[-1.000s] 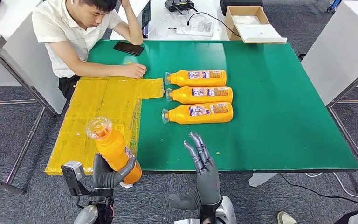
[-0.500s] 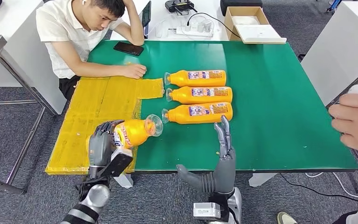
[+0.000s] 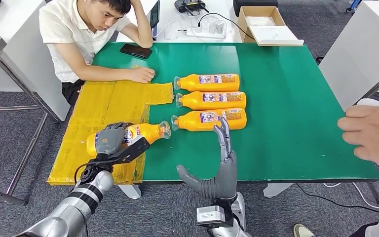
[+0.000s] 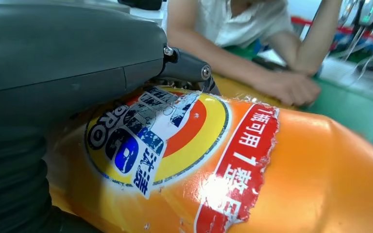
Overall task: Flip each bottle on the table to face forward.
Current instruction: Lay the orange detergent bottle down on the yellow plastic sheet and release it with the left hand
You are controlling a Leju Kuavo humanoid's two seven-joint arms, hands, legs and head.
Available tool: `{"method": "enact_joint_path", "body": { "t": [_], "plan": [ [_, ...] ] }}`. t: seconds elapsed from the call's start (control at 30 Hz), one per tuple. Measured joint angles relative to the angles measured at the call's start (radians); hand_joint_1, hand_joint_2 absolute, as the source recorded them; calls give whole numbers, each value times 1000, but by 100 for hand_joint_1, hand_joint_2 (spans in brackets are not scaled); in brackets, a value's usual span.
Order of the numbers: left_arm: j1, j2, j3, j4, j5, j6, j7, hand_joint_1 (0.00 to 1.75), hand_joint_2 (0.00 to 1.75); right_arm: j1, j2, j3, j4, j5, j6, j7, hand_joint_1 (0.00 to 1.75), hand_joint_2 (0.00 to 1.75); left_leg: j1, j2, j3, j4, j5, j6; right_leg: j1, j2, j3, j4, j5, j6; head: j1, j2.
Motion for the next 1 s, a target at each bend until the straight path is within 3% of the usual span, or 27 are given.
{"method": "enact_joint_path", "body": {
  "t": [0.23,0.27,0.37,0.4,0.6,0.8,1.0],
  "plan": [
    [-101,1,-13,138,-47,-116,71,175,175,-19,1,14,34,-23,3,0,0,0,0,1,1,0,0,0,0,0,1,0,0,0,0,0],
    [-108,1,-15,148,-47,-126,71,162,175,-20,1,15,38,-25,3,0,0,0,0,1,2,0,0,0,0,0,1,0,0,0,0,0],
    [-122,1,-17,169,-44,-140,68,36,175,-22,0,18,48,-28,4,0,0,0,0,1,2,0,0,0,0,0,1,1,0,0,0,0],
    [-123,1,-18,174,-37,-148,59,5,175,-22,0,19,51,-29,4,0,0,0,0,1,3,0,0,0,0,0,1,1,0,0,0,0],
    [-129,-1,-14,179,46,-291,-84,0,175,-23,0,20,65,-48,7,0,0,0,0,-2,4,0,0,0,0,-1,4,1,0,0,0,0],
    [-130,-2,-12,178,80,-341,-136,0,175,-23,0,22,69,-56,9,0,0,0,0,-3,5,0,0,0,0,-1,5,0,0,0,0,0],
    [-92,-1,18,122,234,-477,-299,0,175,-23,-3,30,70,-64,9,0,0,0,0,-3,5,0,0,0,0,-1,6,0,0,0,0,0]
  ]
}}
